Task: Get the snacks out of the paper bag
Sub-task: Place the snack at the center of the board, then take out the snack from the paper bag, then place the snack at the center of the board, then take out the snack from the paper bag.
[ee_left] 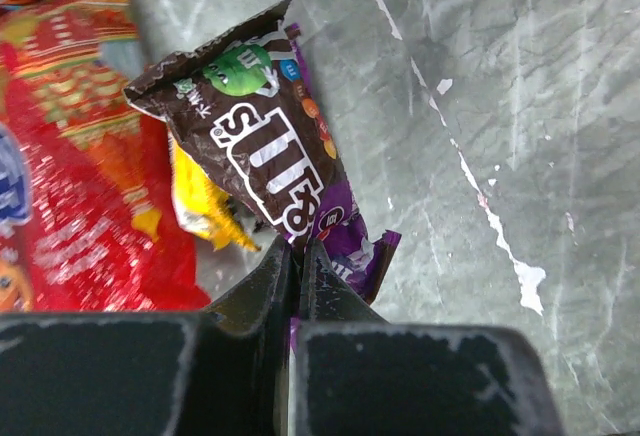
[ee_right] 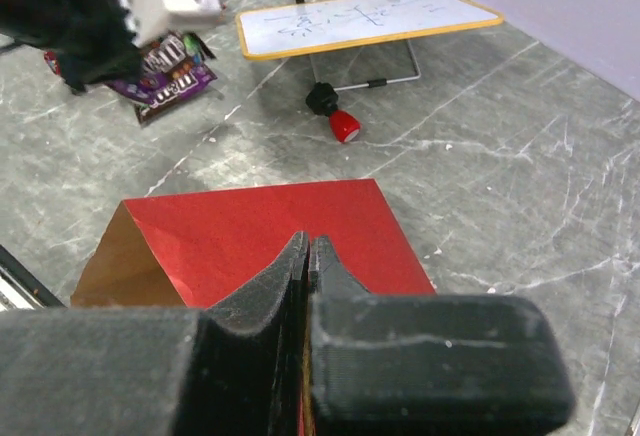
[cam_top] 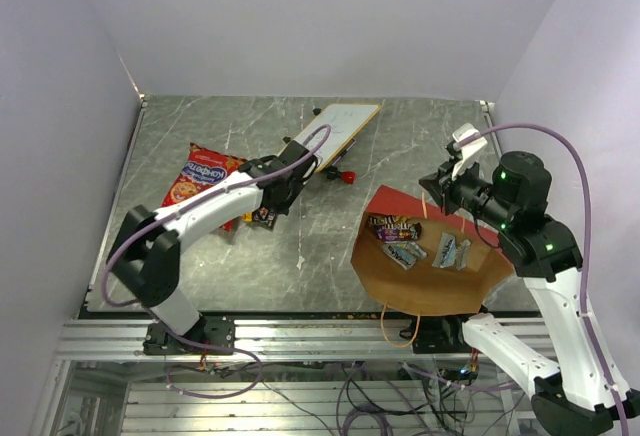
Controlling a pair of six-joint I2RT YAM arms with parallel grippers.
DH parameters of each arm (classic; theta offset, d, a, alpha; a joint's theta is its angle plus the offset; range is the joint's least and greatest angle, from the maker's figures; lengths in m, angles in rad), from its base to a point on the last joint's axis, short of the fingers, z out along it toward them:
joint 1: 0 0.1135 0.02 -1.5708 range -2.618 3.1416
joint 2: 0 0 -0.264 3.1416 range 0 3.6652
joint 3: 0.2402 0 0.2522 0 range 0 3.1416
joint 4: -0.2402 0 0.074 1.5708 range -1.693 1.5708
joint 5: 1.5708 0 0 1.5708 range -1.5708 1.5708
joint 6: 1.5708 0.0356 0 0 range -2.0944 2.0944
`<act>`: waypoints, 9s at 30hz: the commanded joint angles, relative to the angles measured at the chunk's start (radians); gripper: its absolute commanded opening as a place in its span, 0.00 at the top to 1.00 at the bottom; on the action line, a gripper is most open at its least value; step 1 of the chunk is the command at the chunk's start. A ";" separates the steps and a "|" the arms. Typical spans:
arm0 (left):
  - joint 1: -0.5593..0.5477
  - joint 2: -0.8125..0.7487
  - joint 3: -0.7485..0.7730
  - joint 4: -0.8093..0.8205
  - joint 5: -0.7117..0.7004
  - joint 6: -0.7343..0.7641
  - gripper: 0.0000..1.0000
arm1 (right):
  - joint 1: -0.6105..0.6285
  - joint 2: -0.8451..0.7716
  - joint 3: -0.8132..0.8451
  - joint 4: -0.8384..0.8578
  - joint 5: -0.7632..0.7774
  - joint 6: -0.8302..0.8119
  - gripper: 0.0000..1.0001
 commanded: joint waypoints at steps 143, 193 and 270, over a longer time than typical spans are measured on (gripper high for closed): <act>-0.633 0.622 0.428 0.580 -0.361 -0.093 0.92 | 0.003 -0.021 0.109 -0.033 -0.054 0.039 1.00; 0.068 0.110 0.253 -0.173 -0.165 -0.538 0.93 | 0.003 0.039 0.050 0.055 0.070 0.033 1.00; -0.600 -0.249 -0.020 0.555 0.099 -0.461 0.07 | 0.004 0.060 0.073 0.047 -0.015 0.084 1.00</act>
